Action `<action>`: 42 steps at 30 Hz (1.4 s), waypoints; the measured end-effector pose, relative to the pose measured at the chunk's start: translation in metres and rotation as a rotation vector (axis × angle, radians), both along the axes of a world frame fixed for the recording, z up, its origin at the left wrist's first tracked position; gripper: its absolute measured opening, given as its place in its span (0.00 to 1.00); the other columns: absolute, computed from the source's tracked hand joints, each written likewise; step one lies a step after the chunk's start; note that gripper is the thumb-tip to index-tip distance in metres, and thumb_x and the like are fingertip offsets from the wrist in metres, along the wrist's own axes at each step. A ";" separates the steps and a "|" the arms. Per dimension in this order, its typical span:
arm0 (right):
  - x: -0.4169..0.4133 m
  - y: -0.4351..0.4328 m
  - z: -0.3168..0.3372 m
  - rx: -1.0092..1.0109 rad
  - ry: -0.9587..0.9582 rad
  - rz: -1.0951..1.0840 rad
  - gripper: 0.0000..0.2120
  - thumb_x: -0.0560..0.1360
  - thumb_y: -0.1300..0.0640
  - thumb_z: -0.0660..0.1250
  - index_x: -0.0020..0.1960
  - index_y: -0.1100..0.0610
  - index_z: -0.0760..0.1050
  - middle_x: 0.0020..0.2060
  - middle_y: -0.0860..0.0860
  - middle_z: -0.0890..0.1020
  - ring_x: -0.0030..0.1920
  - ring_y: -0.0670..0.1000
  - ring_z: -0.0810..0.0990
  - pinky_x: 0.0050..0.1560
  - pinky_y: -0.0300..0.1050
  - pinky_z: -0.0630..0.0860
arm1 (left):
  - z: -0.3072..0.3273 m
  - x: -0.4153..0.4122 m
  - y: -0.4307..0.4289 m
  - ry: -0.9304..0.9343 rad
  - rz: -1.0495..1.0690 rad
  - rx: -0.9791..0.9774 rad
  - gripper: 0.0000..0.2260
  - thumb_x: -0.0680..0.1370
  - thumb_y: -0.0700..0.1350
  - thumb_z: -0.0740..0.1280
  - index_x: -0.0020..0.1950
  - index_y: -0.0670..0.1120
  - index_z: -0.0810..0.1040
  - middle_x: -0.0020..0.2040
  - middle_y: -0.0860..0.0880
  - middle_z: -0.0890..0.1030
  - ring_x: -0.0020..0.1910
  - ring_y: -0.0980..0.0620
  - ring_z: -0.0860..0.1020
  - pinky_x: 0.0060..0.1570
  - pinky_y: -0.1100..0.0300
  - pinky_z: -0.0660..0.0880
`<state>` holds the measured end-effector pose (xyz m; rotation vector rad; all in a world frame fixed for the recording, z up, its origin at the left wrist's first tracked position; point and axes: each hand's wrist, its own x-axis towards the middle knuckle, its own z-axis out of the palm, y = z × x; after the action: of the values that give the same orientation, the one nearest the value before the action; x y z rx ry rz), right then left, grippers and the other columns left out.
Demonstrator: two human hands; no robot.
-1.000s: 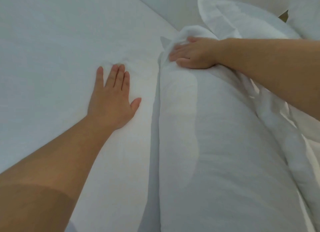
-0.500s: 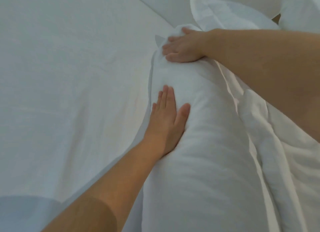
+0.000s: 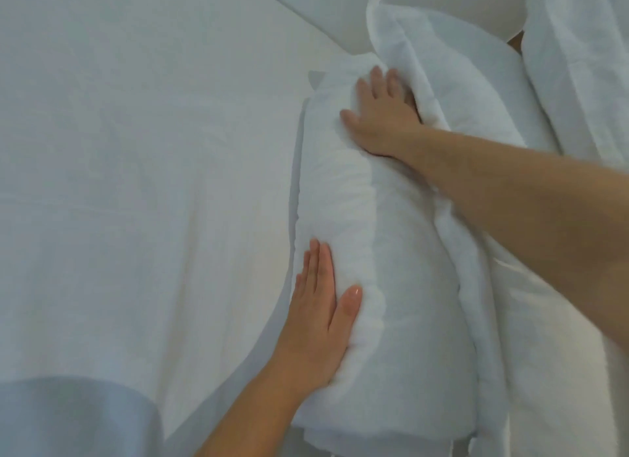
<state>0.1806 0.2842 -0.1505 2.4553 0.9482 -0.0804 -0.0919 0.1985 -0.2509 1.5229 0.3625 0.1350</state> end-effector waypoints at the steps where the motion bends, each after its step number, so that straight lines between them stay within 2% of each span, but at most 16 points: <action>1: -0.006 -0.004 -0.002 0.120 0.015 -0.093 0.34 0.81 0.41 0.50 0.80 0.58 0.45 0.79 0.58 0.42 0.78 0.61 0.41 0.76 0.57 0.41 | 0.002 -0.005 -0.003 0.023 0.007 -0.026 0.34 0.69 0.73 0.40 0.69 0.62 0.32 0.72 0.65 0.32 0.72 0.70 0.33 0.71 0.68 0.34; 4: -0.035 -0.016 -0.006 0.312 0.062 -0.251 0.36 0.81 0.41 0.51 0.79 0.61 0.44 0.78 0.61 0.43 0.78 0.61 0.45 0.76 0.54 0.44 | 0.006 -0.014 -0.006 0.060 0.023 -0.100 0.30 0.74 0.67 0.45 0.69 0.60 0.34 0.73 0.64 0.35 0.74 0.66 0.35 0.72 0.67 0.35; 6: -0.056 -0.025 -0.005 0.321 0.112 -0.270 0.35 0.82 0.42 0.50 0.79 0.61 0.44 0.78 0.61 0.44 0.78 0.60 0.46 0.76 0.54 0.44 | 0.009 -0.022 -0.010 0.062 0.030 -0.125 0.28 0.75 0.62 0.46 0.69 0.59 0.35 0.73 0.64 0.36 0.74 0.66 0.37 0.73 0.66 0.36; 11: -0.119 -0.081 0.008 0.312 0.190 -0.170 0.28 0.83 0.48 0.47 0.79 0.61 0.50 0.79 0.56 0.49 0.79 0.55 0.47 0.76 0.53 0.47 | 0.017 -0.044 -0.023 0.025 0.014 -0.123 0.25 0.76 0.60 0.45 0.70 0.60 0.37 0.72 0.66 0.37 0.72 0.70 0.37 0.73 0.65 0.37; 14: -0.171 -0.123 0.017 0.348 0.216 -0.186 0.27 0.83 0.50 0.47 0.79 0.59 0.49 0.79 0.54 0.49 0.79 0.54 0.47 0.76 0.54 0.46 | 0.019 -0.060 -0.031 -0.018 0.005 -0.086 0.23 0.84 0.55 0.46 0.74 0.56 0.38 0.72 0.66 0.38 0.72 0.68 0.38 0.73 0.64 0.37; 16: -0.208 -0.152 0.021 0.391 0.236 -0.202 0.27 0.83 0.52 0.48 0.79 0.59 0.50 0.79 0.54 0.50 0.79 0.53 0.47 0.75 0.52 0.45 | 0.021 -0.074 -0.038 -0.024 -0.019 -0.069 0.24 0.84 0.51 0.47 0.77 0.52 0.40 0.73 0.64 0.39 0.73 0.67 0.39 0.73 0.65 0.37; 23: -0.319 -0.231 0.037 0.487 0.314 -0.262 0.24 0.84 0.55 0.48 0.80 0.55 0.53 0.79 0.49 0.52 0.79 0.48 0.48 0.76 0.47 0.45 | 0.025 -0.137 -0.044 0.014 -0.239 0.071 0.24 0.85 0.52 0.46 0.79 0.51 0.42 0.79 0.58 0.42 0.76 0.63 0.43 0.76 0.60 0.42; 26: -0.365 -0.249 0.035 0.660 0.388 -0.336 0.25 0.83 0.57 0.52 0.79 0.56 0.54 0.79 0.49 0.54 0.78 0.47 0.51 0.74 0.39 0.47 | 0.028 -0.154 -0.032 0.031 -0.319 0.109 0.24 0.85 0.50 0.49 0.80 0.51 0.45 0.79 0.58 0.47 0.76 0.62 0.47 0.74 0.64 0.45; 29: -0.406 -0.260 0.020 0.934 0.492 -0.521 0.24 0.81 0.58 0.57 0.77 0.51 0.61 0.72 0.42 0.66 0.73 0.43 0.63 0.69 0.36 0.58 | 0.028 -0.160 -0.021 0.035 -0.340 0.116 0.24 0.85 0.49 0.50 0.80 0.52 0.47 0.79 0.59 0.50 0.77 0.61 0.50 0.71 0.65 0.49; 32: -0.423 -0.261 0.006 1.223 0.545 -0.716 0.24 0.80 0.60 0.59 0.75 0.49 0.66 0.70 0.43 0.71 0.69 0.44 0.70 0.67 0.40 0.66 | 0.022 -0.154 -0.014 0.041 -0.303 0.035 0.25 0.84 0.48 0.53 0.80 0.54 0.50 0.78 0.60 0.54 0.76 0.60 0.54 0.69 0.65 0.53; 36: -0.416 -0.249 0.007 1.582 0.739 -0.805 0.23 0.80 0.65 0.57 0.73 0.53 0.68 0.69 0.44 0.73 0.67 0.45 0.73 0.66 0.50 0.74 | 0.013 -0.146 -0.013 0.048 -0.230 -0.063 0.24 0.82 0.47 0.54 0.79 0.56 0.56 0.77 0.59 0.60 0.75 0.57 0.59 0.75 0.50 0.57; 38: -0.411 -0.242 0.009 1.751 0.832 -0.868 0.23 0.80 0.67 0.57 0.73 0.54 0.68 0.66 0.46 0.75 0.66 0.47 0.75 0.63 0.51 0.76 | 0.013 -0.147 -0.015 0.038 -0.191 -0.109 0.23 0.83 0.46 0.53 0.79 0.55 0.57 0.77 0.58 0.61 0.74 0.58 0.60 0.74 0.51 0.59; 42: -0.401 -0.234 0.018 1.817 0.750 -0.972 0.18 0.78 0.68 0.57 0.62 0.56 0.76 0.55 0.52 0.82 0.56 0.49 0.82 0.56 0.46 0.79 | 0.016 -0.154 -0.022 0.012 -0.157 -0.182 0.22 0.84 0.44 0.52 0.79 0.52 0.57 0.76 0.57 0.62 0.69 0.62 0.63 0.69 0.58 0.63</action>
<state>-0.2209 0.0506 -0.1327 4.4919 -0.6096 -0.8060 -0.2457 0.1760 -0.2354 1.3670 0.2569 -0.0301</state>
